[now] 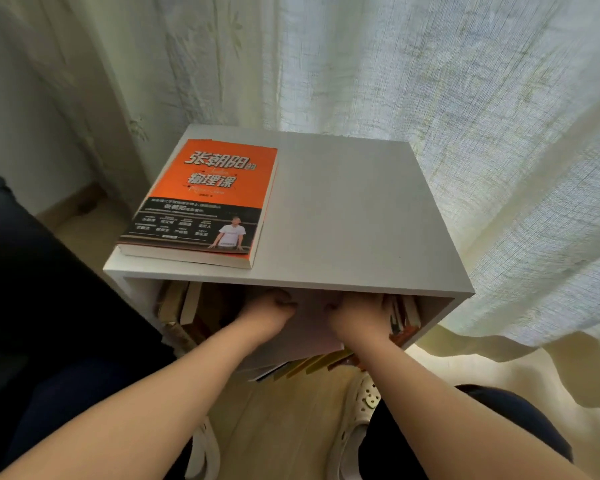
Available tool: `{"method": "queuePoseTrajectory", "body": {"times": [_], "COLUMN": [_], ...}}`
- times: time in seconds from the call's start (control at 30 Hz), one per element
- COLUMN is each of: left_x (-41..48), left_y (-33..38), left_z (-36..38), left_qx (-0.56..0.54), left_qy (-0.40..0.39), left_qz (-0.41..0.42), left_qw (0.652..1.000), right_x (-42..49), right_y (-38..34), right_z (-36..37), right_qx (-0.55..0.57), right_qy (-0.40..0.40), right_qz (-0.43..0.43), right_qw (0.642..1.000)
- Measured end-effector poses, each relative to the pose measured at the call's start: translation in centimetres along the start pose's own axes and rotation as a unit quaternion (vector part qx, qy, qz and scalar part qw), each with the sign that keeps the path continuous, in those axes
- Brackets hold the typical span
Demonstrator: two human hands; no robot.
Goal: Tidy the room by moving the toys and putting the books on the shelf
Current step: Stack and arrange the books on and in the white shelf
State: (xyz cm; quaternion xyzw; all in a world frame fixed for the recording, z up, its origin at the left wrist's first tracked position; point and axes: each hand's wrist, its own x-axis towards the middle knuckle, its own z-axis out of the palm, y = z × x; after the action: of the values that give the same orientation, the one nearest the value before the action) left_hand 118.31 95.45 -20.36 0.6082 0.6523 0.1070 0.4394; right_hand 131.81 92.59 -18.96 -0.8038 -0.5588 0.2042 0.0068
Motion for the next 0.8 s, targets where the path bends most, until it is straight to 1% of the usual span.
{"method": "queuePoseTrajectory", "body": {"times": [0.07,0.13,0.17,0.23,0.3,0.33,0.37,0.4,0.43,0.47,0.5,0.53,0.6,0.63,0.67,0.7,0.73,0.8], "left_x": [-1.8,-3.5,-4.6,-6.4,-8.1,-8.4,-8.7,-8.7,-8.2,-7.7,-7.1,-6.3,-4.9,-4.4,-4.0,-3.6,-3.4,-3.2], "left_y": [0.0,0.0,-0.1,-0.4,-0.6,-0.6,-0.4,-0.3,-0.1,0.2,0.4,0.4,-0.1,-0.3,-0.7,-0.9,-0.8,-0.3], "left_z": [-1.8,-3.2,-4.1,-5.5,-7.1,-7.9,-8.9,-9.8,-10.6,-11.3,-12.0,-12.6,-13.8,-14.4,-14.8,-15.2,-15.4,-15.3], "left_qx": [-0.002,-0.002,0.022,0.104,0.141,0.156,0.185,0.223,0.262,0.285,0.291,0.279,0.198,0.151,0.127,0.128,0.133,0.118], "left_qy": [0.029,0.054,0.069,0.109,0.202,0.259,0.323,0.372,0.396,0.377,0.36,0.328,0.286,0.274,0.268,0.267,0.271,0.277], "left_qz": [0.036,0.07,0.095,0.156,0.236,0.286,0.327,0.348,0.342,0.3,0.239,0.161,0.029,-0.015,-0.044,-0.058,-0.064,-0.056], "left_qw": [0.999,0.996,0.993,0.976,0.94,0.909,0.869,0.831,0.811,0.829,0.854,0.888,0.937,0.95,0.954,0.953,0.951,0.952], "right_x": [-1.4,-2.7,-3.4,-4.6,-5.8,-6.1,-6.5,-6.8,-7.0,-7.1,-7.0,-6.9,-6.3,-5.9,-5.7,-5.4,-5.0,-4.3], "right_y": [-1.3,-2.2,-2.7,-3.4,-4.2,-4.5,-4.8,-5.2,-5.4,-5.7,-6.1,-6.3,-6.8,-7.1,-7.4,-7.7,-8.1,-8.6], "right_z": [-0.5,-1.1,-1.5,-2.1,-2.8,-3.0,-3.5,-3.9,-4.3,-4.8,-5.3,-5.5,-5.6,-5.5,-5.5,-5.4,-5.2,-5.0], "right_qx": [0.009,0.042,0.06,0.09,0.113,0.125,0.137,0.146,0.152,0.157,0.164,0.178,0.22,0.25,0.286,0.318,0.332,0.308], "right_qy": [-0.013,0.001,0.012,0.019,0.028,0.036,0.052,0.071,0.096,0.125,0.149,0.156,0.11,0.072,0.031,-0.002,-0.024,-0.033], "right_qz": [-0.03,-0.064,-0.084,-0.125,-0.17,-0.184,-0.195,-0.201,-0.203,-0.206,-0.21,-0.213,-0.217,-0.213,-0.206,-0.196,-0.188,-0.182], "right_qw": [0.999,0.997,0.995,0.988,0.979,0.974,0.97,0.966,0.962,0.958,0.952,0.948,0.945,0.942,0.935,0.928,0.924,0.933]}}
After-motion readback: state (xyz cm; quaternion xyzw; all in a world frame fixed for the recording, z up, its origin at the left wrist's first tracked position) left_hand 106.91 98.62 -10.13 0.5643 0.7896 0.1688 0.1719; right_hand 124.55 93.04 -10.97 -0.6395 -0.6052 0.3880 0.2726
